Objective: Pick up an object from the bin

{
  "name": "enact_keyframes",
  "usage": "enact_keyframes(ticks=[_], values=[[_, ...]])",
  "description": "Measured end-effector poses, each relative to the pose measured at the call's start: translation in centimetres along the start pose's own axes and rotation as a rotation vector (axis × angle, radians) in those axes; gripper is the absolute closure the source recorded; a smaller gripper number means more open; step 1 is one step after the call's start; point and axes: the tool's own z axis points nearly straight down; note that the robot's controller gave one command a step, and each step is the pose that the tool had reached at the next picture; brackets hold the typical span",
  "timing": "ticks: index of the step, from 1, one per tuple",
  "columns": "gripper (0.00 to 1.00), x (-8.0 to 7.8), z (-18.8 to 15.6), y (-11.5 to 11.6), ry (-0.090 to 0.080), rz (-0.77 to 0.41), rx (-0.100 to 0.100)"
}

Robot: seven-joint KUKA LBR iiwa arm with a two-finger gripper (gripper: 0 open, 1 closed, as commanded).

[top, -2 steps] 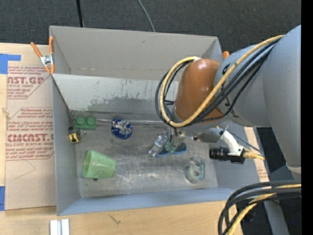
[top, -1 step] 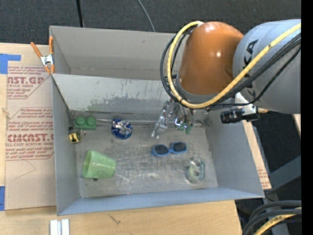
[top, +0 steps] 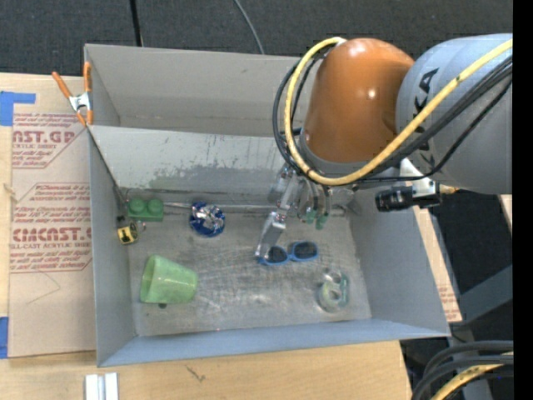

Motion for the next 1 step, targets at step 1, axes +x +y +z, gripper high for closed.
enact_keyframes(ticks=[1], values=[[0.0, -2.1, 15.61, -7.02, 0.009, -0.153, 0.003]])
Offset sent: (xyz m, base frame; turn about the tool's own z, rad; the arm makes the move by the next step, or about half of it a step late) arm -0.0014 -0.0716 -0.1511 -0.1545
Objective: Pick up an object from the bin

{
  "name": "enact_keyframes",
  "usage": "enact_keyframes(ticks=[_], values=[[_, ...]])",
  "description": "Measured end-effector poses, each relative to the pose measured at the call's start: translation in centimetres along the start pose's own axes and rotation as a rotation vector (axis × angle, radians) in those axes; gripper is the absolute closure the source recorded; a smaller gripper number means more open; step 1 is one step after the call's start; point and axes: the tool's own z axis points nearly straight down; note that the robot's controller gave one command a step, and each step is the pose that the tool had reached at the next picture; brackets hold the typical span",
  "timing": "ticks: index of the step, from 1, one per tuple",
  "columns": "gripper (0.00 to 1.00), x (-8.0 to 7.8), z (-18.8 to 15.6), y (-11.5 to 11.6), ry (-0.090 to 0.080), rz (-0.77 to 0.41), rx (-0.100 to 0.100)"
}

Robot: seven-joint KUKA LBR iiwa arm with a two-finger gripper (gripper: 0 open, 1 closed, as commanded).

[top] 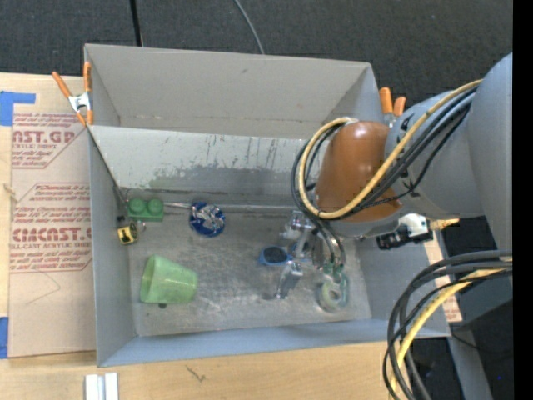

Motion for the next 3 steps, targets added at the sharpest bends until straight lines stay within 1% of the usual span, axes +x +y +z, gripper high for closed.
enact_keyframes(ticks=[1, 2, 3], values=[[0.0, -2.2, 2.4, 0.3, -0.016, -0.168, -0.003], [1.0, -2.3, 2.2, 0.3, -0.016, -0.168, -0.004], [1.0, -4.3, -9.8, -0.7, -0.019, -0.17, -0.002]])
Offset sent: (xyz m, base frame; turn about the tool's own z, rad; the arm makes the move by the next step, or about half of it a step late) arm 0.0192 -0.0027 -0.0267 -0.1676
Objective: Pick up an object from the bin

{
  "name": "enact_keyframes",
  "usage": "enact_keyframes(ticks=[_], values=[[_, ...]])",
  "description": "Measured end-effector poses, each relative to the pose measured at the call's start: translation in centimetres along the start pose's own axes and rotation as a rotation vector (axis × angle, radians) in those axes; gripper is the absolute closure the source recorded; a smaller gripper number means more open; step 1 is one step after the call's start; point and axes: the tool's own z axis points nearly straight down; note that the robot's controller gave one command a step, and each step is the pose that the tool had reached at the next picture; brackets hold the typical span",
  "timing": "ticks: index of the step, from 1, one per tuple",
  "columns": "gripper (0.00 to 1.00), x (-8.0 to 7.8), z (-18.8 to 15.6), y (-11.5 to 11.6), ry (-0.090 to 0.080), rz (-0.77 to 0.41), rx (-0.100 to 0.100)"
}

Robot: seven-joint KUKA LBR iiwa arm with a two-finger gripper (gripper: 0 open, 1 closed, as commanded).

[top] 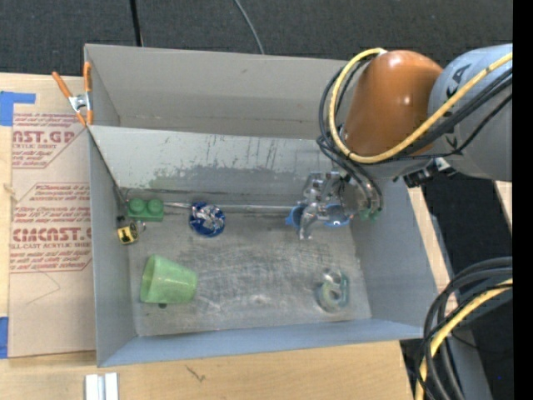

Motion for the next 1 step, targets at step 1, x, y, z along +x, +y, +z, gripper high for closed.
enact_keyframes(ticks=[1], values=[[1.0, 0.8, -11.21, -7.38, 0.002, -0.387, 0.001]])
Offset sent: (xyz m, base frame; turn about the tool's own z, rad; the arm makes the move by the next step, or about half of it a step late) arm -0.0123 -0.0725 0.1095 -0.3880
